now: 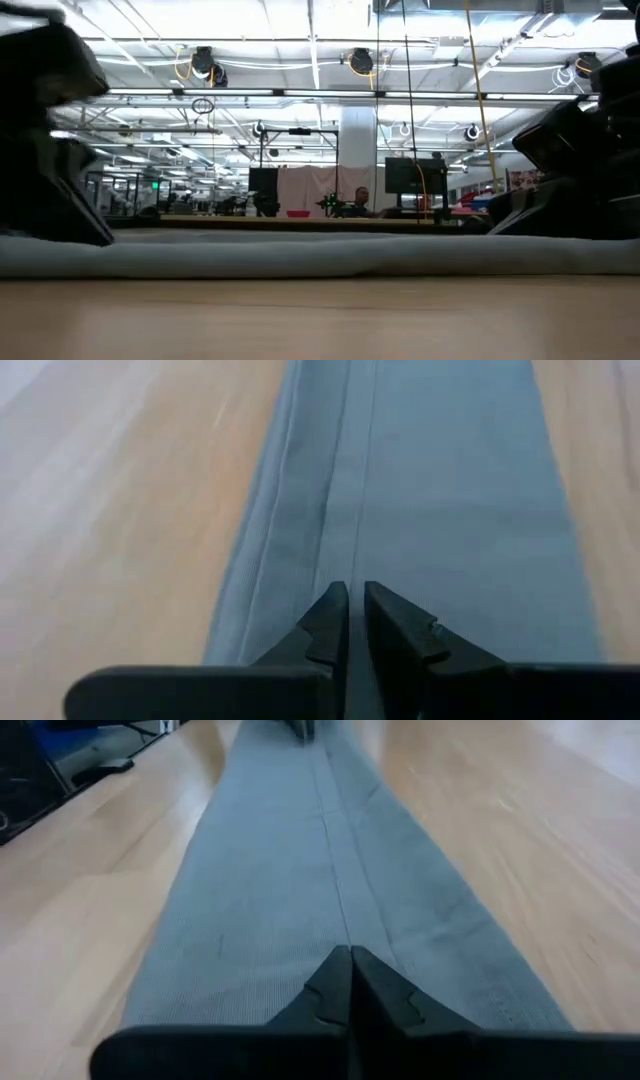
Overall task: Roll towel
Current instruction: Fold the gray towel on the table
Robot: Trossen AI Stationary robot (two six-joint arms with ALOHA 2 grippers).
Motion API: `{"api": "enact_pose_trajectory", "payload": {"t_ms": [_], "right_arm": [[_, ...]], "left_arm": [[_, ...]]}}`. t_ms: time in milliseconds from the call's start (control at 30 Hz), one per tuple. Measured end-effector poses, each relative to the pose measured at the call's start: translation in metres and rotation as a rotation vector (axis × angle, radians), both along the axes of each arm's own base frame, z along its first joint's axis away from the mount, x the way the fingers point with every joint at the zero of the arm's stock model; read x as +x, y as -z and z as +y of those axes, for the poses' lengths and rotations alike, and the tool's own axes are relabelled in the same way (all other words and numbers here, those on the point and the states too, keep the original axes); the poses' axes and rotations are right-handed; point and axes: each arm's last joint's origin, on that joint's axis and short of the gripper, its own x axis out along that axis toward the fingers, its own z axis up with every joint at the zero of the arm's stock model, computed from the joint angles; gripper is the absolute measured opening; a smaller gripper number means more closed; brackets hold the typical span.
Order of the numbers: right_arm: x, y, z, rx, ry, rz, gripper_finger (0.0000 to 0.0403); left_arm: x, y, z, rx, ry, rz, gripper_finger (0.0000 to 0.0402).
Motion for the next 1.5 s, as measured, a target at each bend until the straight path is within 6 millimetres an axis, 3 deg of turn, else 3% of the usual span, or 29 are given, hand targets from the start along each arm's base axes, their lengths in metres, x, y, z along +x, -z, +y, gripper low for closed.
{"api": "enact_pose_trajectory", "payload": {"t_ms": [167, 333, 533, 800, 900, 1067, 1267, 1500], "right_arm": [[-0.002, -0.009, -0.001, 0.026, -0.002, -0.020, 0.0000], [0.003, -0.027, 0.002, 0.047, -0.007, -0.112, 0.0000], [0.029, -0.043, 0.022, 0.051, -0.038, -0.193, 0.0000], [0.069, -0.040, 0.055, -0.036, -0.073, -0.031, 0.0000], [0.072, -0.031, 0.056, -0.034, -0.061, 0.011, 0.0000], [0.072, -0.009, 0.055, 0.018, -0.018, 0.056, 0.0000], [0.073, -0.008, 0.057, 0.049, -0.028, 0.002, 0.0000], [0.075, -0.033, 0.058, 0.045, -0.053, -0.062, 0.0000]], "left_arm": [[-0.005, -0.037, 0.003, -0.053, 0.026, -0.079, 0.0042], [0.007, -0.047, -0.004, -0.076, 0.083, -0.209, 0.0042], [0.029, -0.029, -0.012, -0.064, 0.111, -0.309, 0.0042], [0.040, 0.013, -0.012, -0.111, 0.113, -0.230, 0.0042], [0.038, 0.027, -0.012, -0.122, 0.102, -0.181, 0.0042], [0.037, 0.032, -0.011, -0.135, 0.075, -0.150, 0.0042], [0.030, 0.018, -0.013, -0.120, 0.145, -0.108, 0.0042], [0.006, -0.018, -0.010, -0.217, 0.124, -0.008, 0.0042]]}}
